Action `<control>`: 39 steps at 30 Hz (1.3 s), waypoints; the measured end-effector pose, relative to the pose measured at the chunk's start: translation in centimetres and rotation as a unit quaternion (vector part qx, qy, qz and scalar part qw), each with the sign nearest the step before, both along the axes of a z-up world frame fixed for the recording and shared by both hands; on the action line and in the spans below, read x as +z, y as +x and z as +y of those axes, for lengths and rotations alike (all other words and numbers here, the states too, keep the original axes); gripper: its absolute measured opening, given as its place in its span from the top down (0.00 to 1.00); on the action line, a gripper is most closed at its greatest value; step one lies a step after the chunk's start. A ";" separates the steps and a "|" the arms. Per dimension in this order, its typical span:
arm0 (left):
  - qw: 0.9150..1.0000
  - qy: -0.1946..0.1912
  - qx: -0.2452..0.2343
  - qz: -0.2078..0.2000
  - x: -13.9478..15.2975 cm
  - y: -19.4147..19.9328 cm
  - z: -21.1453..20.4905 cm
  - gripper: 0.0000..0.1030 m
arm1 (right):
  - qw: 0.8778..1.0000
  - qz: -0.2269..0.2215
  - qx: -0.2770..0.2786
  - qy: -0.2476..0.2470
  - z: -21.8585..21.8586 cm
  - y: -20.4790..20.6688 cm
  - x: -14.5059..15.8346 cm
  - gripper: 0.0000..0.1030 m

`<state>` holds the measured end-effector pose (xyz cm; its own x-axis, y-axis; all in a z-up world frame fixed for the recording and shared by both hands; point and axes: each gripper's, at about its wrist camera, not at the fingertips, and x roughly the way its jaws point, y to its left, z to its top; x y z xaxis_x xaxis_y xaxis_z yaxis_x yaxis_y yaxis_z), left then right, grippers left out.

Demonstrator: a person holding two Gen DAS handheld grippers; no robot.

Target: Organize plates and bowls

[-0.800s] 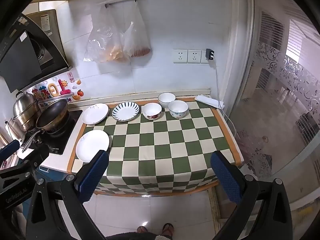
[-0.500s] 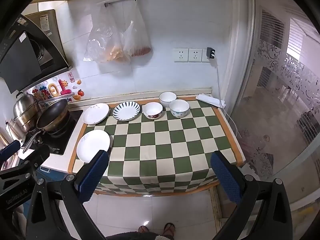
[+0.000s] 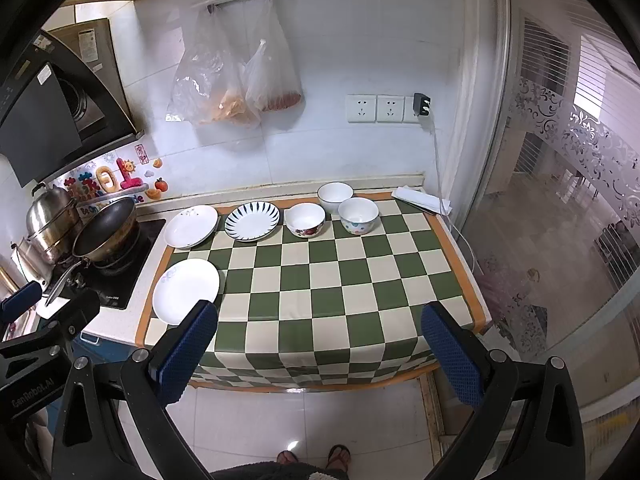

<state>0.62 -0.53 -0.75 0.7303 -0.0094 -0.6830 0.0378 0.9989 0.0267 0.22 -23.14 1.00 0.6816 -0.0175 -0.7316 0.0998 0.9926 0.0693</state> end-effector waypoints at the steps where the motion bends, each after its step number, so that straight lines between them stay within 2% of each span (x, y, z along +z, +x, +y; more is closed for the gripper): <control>1: 1.000 0.000 0.000 0.000 -0.1 0.0 0.0 0.00 | 1.000 0.001 0.001 0.001 0.0 0.1 0.0 0.00; 39: 1.000 -0.010 0.003 -0.002 0.2 -0.2 0.9 0.00 | 1.000 -0.002 0.002 -0.001 0.9 -0.7 0.4 0.00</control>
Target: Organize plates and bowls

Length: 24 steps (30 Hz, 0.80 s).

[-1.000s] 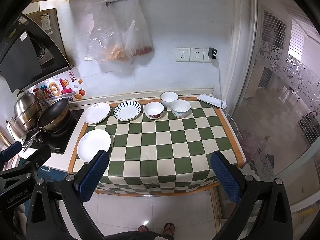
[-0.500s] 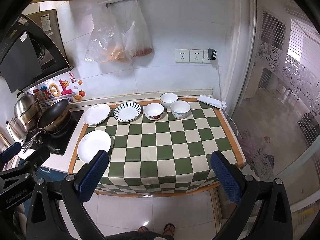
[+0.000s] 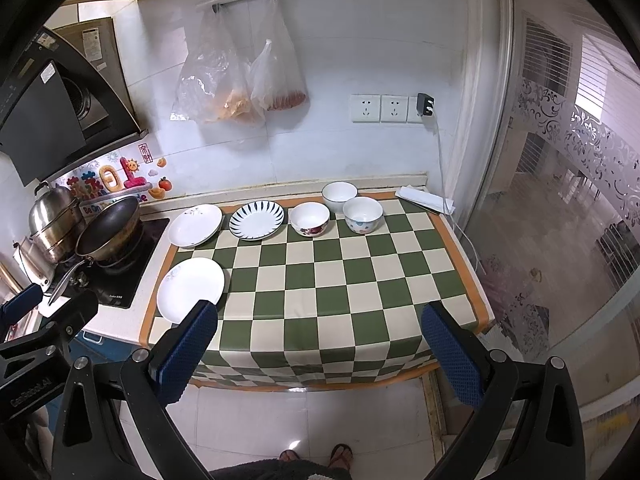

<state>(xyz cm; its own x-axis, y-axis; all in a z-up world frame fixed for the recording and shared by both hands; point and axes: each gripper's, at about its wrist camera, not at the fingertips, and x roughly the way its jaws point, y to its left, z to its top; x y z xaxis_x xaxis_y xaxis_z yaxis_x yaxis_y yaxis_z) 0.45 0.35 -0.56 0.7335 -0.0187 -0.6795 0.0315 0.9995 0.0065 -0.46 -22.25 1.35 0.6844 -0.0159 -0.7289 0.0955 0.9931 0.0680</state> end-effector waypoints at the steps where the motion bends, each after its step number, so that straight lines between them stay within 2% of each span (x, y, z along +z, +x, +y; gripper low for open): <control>1: 1.000 -0.001 0.000 0.000 0.0 0.0 0.0 0.00 | 1.000 -0.001 -0.001 -0.001 0.0 -0.1 0.0 0.00; 24: 1.000 -0.004 0.006 -0.004 0.5 -0.6 1.1 0.00 | 1.000 -0.001 0.002 0.003 0.3 -0.1 0.3 0.00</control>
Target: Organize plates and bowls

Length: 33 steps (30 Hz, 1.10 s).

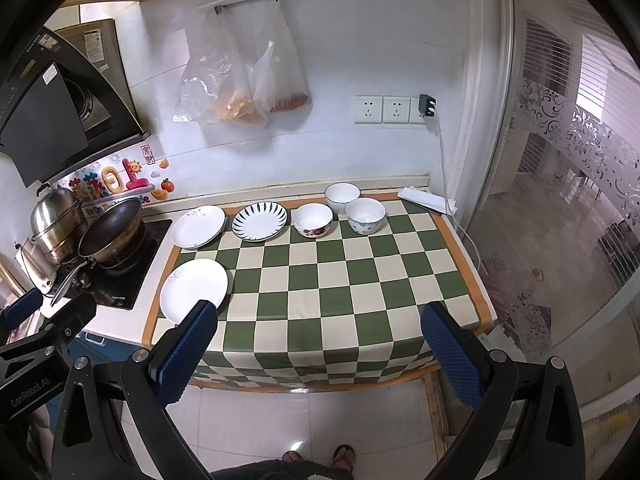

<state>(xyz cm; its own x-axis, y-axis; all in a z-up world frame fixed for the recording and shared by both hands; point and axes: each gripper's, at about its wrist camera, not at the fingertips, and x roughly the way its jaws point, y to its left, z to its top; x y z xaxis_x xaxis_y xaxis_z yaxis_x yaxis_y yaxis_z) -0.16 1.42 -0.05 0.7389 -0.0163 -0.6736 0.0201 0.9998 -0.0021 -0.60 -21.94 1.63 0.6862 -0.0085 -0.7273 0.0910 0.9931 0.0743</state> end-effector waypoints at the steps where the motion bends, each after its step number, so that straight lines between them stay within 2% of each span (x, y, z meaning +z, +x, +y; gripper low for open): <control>1: 1.000 0.001 0.000 0.000 0.1 0.0 0.0 0.00 | 1.000 0.000 0.000 0.000 0.0 0.0 0.0 0.00; 14: 1.000 -0.001 0.005 0.000 -0.2 0.0 0.3 0.00 | 1.000 0.007 0.004 0.011 -0.1 1.2 -0.8 0.00; 18: 0.999 0.016 0.032 0.000 -1.4 1.8 0.6 0.00 | 0.998 0.012 0.040 0.041 -0.4 3.4 -3.1 0.00; 21: 0.996 0.044 0.076 0.008 -3.4 4.8 1.6 0.00 | 0.991 0.048 0.079 0.097 -0.3 6.2 -6.4 0.00; 23: 0.993 0.051 0.099 0.026 -5.2 6.7 2.7 0.00 | 0.982 0.086 0.102 0.133 0.2 8.6 -9.5 0.00; 25: 0.990 0.052 0.117 0.051 -7.3 8.5 4.1 0.00 | 0.976 0.103 0.118 0.149 1.0 10.5 -11.8 0.00; 29: 0.982 0.038 0.135 0.124 -12.3 12.4 7.9 0.00 | 0.970 0.149 0.135 0.138 4.0 15.5 -17.0 0.00; 33: 0.970 0.010 0.138 0.201 -18.0 17.4 12.3 0.00 | 0.959 0.187 0.145 0.157 7.5 20.9 -22.0 0.00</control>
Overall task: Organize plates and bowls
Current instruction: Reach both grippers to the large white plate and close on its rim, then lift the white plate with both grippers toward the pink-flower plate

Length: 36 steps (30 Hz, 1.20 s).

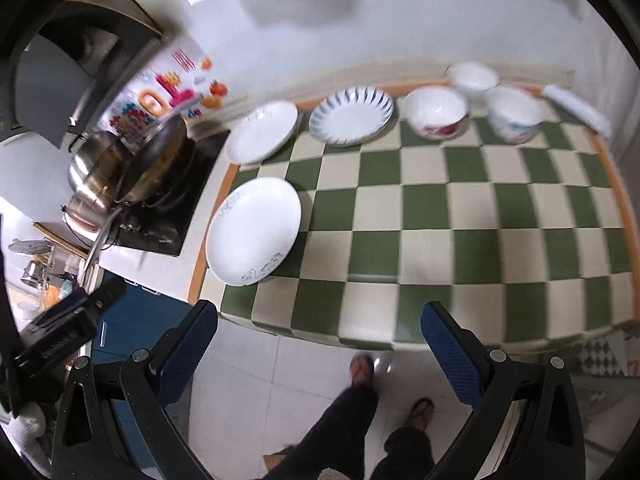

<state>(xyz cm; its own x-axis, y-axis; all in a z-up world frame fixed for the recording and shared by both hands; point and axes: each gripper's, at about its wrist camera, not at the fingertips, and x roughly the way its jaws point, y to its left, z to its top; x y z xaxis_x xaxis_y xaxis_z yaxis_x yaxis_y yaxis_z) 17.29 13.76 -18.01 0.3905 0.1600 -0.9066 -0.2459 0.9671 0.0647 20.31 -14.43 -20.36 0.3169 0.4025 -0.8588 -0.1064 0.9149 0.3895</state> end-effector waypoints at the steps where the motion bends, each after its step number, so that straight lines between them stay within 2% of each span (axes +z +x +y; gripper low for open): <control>1: 1.000 -0.009 0.002 0.008 -1.1 0.8 0.9 0.00 | 1.000 0.009 0.002 0.001 0.8 1.3 -1.2 0.00; 5: 0.997 -0.052 0.003 0.062 -5.9 5.6 5.0 0.01 | 0.999 0.048 0.002 0.002 4.9 7.0 -6.1 0.01; 10: 0.991 -0.068 -0.019 0.117 -11.8 11.3 8.7 0.04 | 0.996 0.086 -0.003 0.010 9.3 12.8 -11.2 0.03; 12: 0.986 -0.082 -0.025 0.144 -14.1 13.0 9.8 0.15 | 0.995 0.102 0.000 0.000 11.1 15.0 -13.5 0.03; 13: 0.982 -0.095 -0.031 0.160 -15.4 14.0 10.3 0.17 | 0.994 0.108 -0.001 -0.005 11.7 15.7 -14.4 0.03; 15: 0.979 -0.107 -0.040 0.171 -16.9 15.2 10.7 0.27 | 0.991 0.131 -0.002 -0.009 12.7 17.2 -16.7 0.06; 16: 0.976 -0.109 -0.047 0.180 -17.8 15.8 10.7 0.28 | 0.990 0.138 -0.002 -0.006 13.0 17.5 -17.5 0.10; 18: 0.974 -0.114 -0.059 0.188 -18.7 16.3 10.6 0.46 | 0.987 0.157 -0.007 -0.009 13.6 18.6 -19.5 0.19; 19: 0.972 -0.116 -0.065 0.195 -19.2 16.5 10.5 0.50 | 0.986 0.164 -0.010 -0.006 13.7 18.8 -20.1 0.27; 21: 0.967 -0.130 -0.077 0.203 -19.9 16.7 10.2 0.64 | 0.985 0.174 -0.014 0.003 14.0 19.3 -21.4 0.35; 23: 0.965 -0.149 -0.086 0.197 -19.9 16.8 10.0 0.69 | 0.984 0.180 -0.011 0.013 14.4 19.5 -22.5 0.53; 24: 0.966 -0.149 -0.086 0.195 -19.8 16.8 9.9 0.69 | 0.983 0.180 -0.008 0.015 14.6 19.6 -22.9 0.58; 26: 0.967 -0.151 -0.085 0.188 -19.5 16.6 9.9 0.70 | 0.983 0.183 -0.007 0.014 14.9 19.6 -23.5 0.81; 28: 0.967 -0.153 -0.084 0.184 -19.2 16.5 9.9 0.71 | 0.983 0.183 -0.007 0.031 15.1 19.6 -23.9 0.88; 31: 0.968 -0.158 -0.078 0.177 -18.5 15.9 10.2 0.73 | 0.984 0.175 0.001 0.027 15.5 19.3 -23.6 0.88; 36: 0.972 -0.143 -0.080 0.166 -17.4 15.3 10.1 0.74 | 0.985 0.171 0.009 0.034 15.2 19.2 -23.5 0.88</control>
